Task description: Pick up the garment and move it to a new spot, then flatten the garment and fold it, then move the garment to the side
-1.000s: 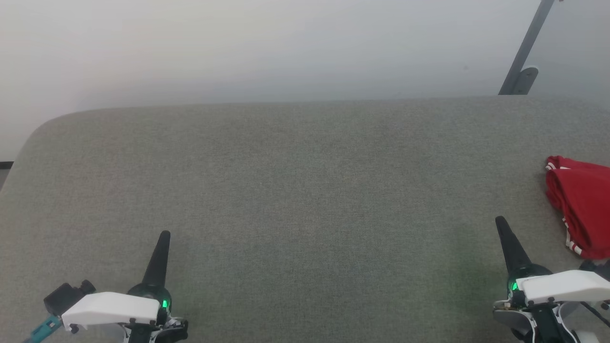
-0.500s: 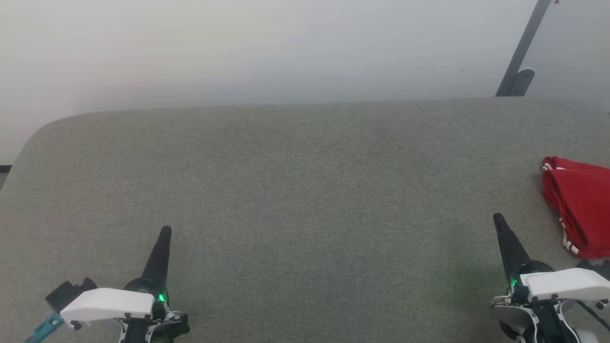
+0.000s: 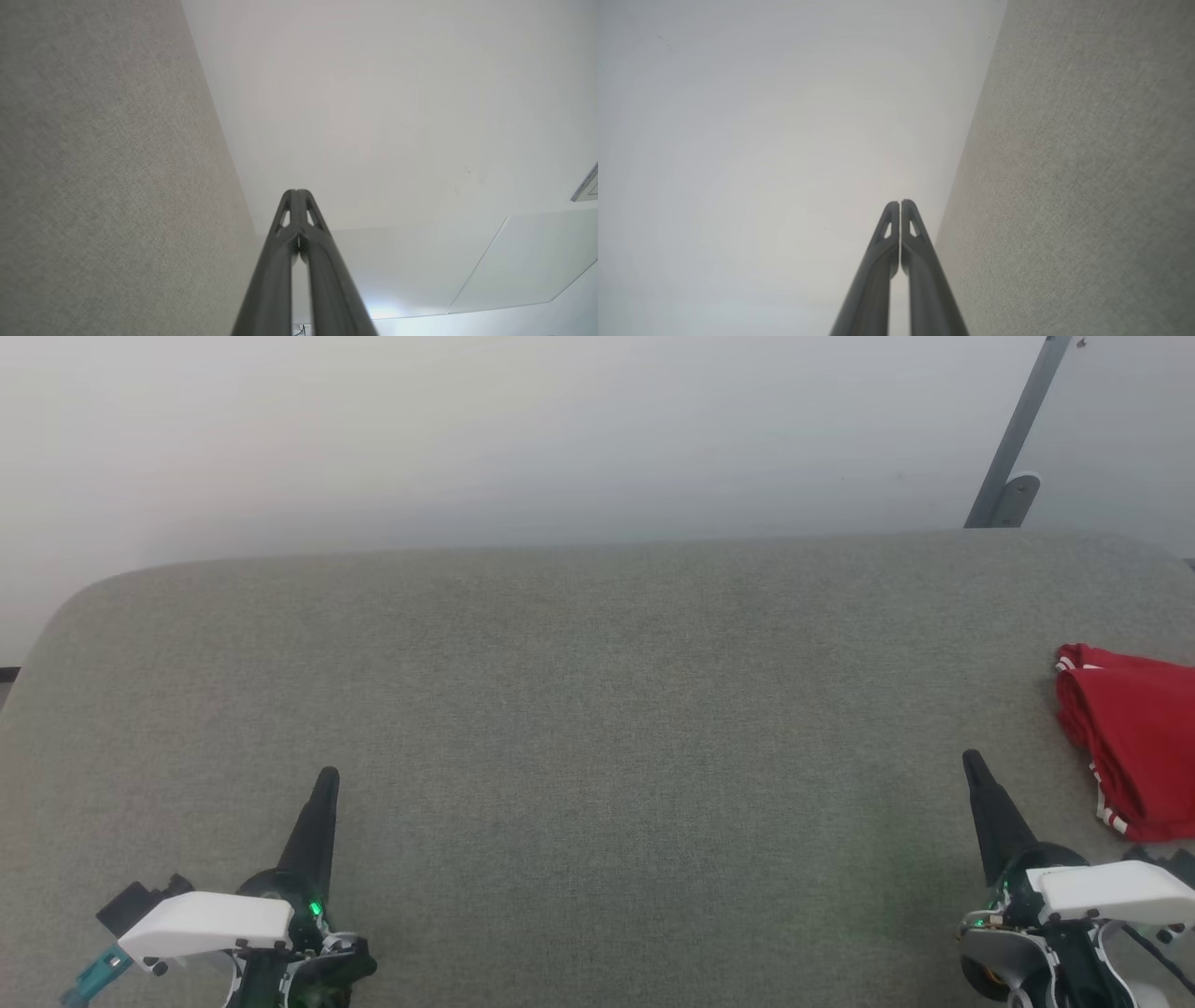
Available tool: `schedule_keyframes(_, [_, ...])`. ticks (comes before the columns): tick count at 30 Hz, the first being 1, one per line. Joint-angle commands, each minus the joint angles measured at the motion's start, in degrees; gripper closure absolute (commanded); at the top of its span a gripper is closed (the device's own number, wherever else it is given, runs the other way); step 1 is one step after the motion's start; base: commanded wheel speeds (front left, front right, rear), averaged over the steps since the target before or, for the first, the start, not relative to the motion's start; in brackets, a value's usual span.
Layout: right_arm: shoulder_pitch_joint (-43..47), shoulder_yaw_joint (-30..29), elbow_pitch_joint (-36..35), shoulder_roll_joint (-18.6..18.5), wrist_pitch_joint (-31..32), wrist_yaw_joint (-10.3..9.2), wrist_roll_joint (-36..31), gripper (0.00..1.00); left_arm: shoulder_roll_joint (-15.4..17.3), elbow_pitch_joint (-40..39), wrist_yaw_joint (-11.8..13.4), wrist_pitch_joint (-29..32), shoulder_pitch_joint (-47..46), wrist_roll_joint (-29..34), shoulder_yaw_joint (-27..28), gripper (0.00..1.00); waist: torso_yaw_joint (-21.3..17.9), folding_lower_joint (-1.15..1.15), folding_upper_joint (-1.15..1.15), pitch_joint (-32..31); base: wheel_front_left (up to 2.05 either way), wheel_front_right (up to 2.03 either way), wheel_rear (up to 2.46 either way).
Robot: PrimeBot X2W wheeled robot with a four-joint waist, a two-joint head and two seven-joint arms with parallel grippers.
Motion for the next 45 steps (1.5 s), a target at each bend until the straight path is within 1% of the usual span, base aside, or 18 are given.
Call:
schedule_keyframes(1, [-1.0, -0.2, 0.2, 0.3, 0.4, 0.02, 1.1, 1.0, 0.0, 0.2, -0.1, 0.3, -1.0, -0.9, 0.3, 1.0, 0.0, 0.0, 0.0, 0.0, 0.0, 0.0, 0.0])
schedule_keyframes(11, [-1.1, -0.6, 0.5, 0.9, 1.3, 0.02, 4.5, 1.0, -0.3, 0.5, -0.1, 1.5, -1.4, -4.6, 0.6, 1.0, -0.3, 0.0, 0.0, -0.4, 0.0, 0.0, 0.0])
schedule_keyframes(45, [-1.1, -0.6, 0.5, 0.8, 1.3, 0.02, 4.2, 1.0, -0.6, 0.5, -0.1, 1.8, -1.4, -3.9, 1.0, 1.0, -0.3, 0.0, 0.0, -0.4, 0.0, 0.0, 0.0])
